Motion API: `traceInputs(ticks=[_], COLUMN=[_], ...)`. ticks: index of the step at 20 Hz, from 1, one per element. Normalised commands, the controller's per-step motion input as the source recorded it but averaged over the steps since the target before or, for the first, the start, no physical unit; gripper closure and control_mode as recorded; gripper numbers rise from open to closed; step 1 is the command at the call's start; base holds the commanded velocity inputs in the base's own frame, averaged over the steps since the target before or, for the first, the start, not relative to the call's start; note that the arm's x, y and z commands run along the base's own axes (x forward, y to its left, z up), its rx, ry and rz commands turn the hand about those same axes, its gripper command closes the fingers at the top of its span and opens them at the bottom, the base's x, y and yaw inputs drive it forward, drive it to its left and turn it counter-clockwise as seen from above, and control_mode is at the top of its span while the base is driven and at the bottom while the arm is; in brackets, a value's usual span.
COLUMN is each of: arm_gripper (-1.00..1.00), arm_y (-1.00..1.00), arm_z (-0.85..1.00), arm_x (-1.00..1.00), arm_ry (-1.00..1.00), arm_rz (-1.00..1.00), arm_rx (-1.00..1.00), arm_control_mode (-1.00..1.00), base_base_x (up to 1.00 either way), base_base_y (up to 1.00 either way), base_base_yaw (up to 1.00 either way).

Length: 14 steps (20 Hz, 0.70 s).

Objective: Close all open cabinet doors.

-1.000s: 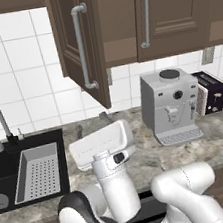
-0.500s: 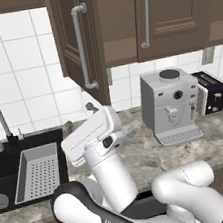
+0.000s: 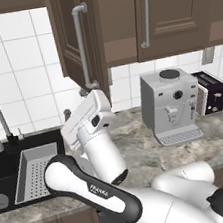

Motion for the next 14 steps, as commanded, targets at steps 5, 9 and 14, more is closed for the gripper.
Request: traceInputs(ticks=[5, 9, 14], arm_gripper=[-1.0, -1.0, -1.0], arm_y=[0.42, 0.36, 0.07], arm_z=[0.0, 0.0, 0.0], arm_x=[0.33, 0.14, 0.03], arm_ry=[0.07, 0.07, 0.07], arm_rz=[-0.21, -0.17, -0.17], arm_rx=[0.0, 0.0, 0.0], arm_control_mode=[-1.0, -1.0, -1.0], base_base_x=[0.0, 0.0, 0.0], base_base_y=[0.0, 0.0, 0.0], base_base_yaw=[0.0, 0.0, 0.0])
